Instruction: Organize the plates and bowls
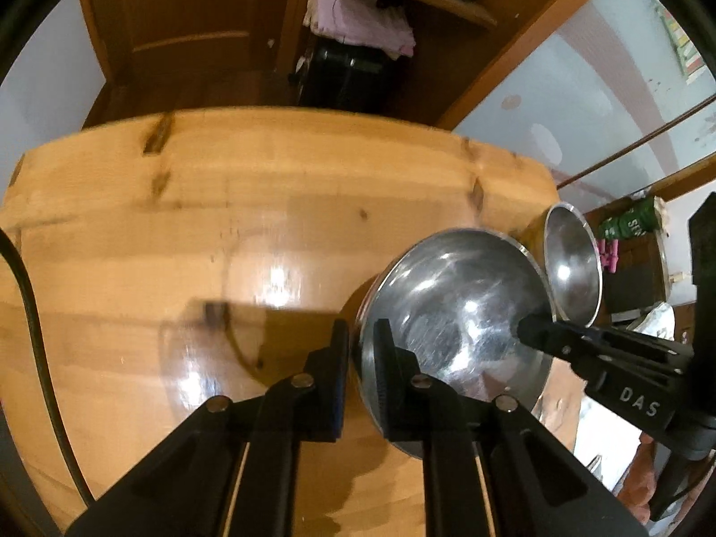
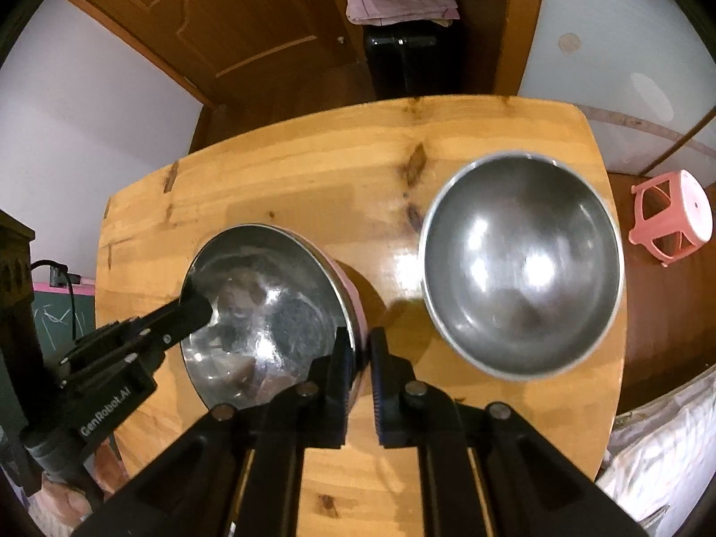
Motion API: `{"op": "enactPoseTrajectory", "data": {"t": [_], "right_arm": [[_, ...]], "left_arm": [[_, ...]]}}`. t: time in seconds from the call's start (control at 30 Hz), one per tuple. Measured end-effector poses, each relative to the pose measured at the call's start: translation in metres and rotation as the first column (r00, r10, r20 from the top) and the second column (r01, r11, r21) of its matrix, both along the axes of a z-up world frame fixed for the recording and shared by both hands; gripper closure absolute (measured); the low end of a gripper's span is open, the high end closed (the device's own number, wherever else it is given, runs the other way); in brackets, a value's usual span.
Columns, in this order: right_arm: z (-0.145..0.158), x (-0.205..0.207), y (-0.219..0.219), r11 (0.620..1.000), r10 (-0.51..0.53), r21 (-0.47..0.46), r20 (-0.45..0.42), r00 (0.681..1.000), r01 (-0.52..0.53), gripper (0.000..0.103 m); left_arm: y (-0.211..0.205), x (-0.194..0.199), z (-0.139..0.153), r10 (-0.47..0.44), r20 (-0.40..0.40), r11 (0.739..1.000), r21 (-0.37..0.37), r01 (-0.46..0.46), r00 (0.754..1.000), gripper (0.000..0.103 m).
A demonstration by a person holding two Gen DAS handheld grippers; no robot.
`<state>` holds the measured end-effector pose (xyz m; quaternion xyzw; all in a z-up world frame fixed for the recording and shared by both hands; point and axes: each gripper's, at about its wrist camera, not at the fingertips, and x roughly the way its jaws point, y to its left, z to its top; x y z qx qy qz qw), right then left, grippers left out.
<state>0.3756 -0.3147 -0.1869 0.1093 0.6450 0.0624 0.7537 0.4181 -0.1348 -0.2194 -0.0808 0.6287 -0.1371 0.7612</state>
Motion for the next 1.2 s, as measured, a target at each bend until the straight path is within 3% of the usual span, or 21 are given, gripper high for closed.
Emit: {"op": "enactPoseTrajectory", "data": {"t": [0.37,0.6,0.93,1.2], "right_arm": [[-0.005,-0.011,-0.008,0.999,-0.015,0.043,-0.021,1.000,0.016,0.096],[0.019,-0.040,-0.008,0.996,-0.009,0.087,-0.004,1.000,0.009,0.096],[0.082,-0.136,-0.011,0.996,-0.005,0.086,0.059,0.998,0.000,0.096],[0.106,-0.233,-0.018,0.999,-0.012,0.038,0.092,0.996,0.008,0.096]], "left_arm": [[0.009,-0.023,-0.013,0.034,-0.052,0.997,-0.065,-0.037,0.998,0.096],[0.011,-0.055,0.028,0.004,-0.011,0.999,-0.043,-0.005,1.000,0.095],[-0.004,-0.147,0.113,-0.081,0.041,0.997,-0.012,0.081,0.996,0.094],[-0.027,-0.244,0.126,-0.182,0.038,0.983,-0.003,0.182,0.983,0.093]]}}
